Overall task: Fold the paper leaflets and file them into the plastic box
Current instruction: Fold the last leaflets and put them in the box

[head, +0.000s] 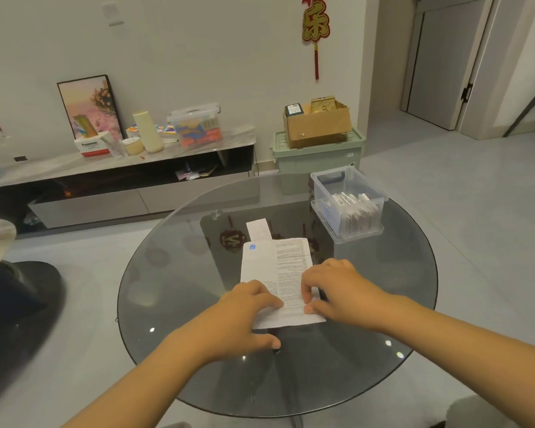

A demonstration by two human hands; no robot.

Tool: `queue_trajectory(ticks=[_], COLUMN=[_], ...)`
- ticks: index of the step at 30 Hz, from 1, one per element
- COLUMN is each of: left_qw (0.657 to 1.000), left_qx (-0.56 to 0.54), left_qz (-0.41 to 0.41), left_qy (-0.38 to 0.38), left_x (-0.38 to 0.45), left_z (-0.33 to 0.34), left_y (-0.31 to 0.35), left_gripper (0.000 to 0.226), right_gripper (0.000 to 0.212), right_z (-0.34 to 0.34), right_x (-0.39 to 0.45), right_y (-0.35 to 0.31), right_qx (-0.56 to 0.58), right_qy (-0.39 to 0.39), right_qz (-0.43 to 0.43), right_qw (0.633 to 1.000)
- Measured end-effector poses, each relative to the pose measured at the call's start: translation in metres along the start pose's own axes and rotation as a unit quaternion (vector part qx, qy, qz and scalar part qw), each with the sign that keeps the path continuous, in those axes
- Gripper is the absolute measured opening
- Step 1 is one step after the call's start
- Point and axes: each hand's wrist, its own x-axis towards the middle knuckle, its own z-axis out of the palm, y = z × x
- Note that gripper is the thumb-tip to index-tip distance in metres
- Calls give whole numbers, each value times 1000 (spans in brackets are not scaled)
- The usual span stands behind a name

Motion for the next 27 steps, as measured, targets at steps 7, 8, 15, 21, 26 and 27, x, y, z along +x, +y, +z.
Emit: queue_trajectory(ticks=[7, 8, 15, 21, 26, 27], left_qw=[996, 995, 993, 992, 988, 987], left_qx=[78, 85, 94, 110, 141, 148], left_qz=[33, 35, 53, 50, 43, 42], left_qy=[37, 34, 39, 37, 43, 52], left_x=[16, 17, 20, 24, 26, 27], left_z=[-4, -4, -8, -8, -5, -3], left_y=[2, 3, 5, 8, 13, 14], left_gripper=[40, 40, 45, 39, 36, 33], right_gripper=[31, 36, 37, 35, 41, 42], right_z=[-3, -4, 2, 3, 1, 0], right_x=[-6, -6, -1, 2, 2, 2], right_y=[-3, -4, -12, -13, -13, -14], right_qx=[-5, -16, -56, -77, -88, -91], right_qy=[-45, -47, -8, -4, -2, -2], right_qz=[6, 1, -21, -29, -45, -46], right_qw=[999, 999, 998, 997, 995, 995])
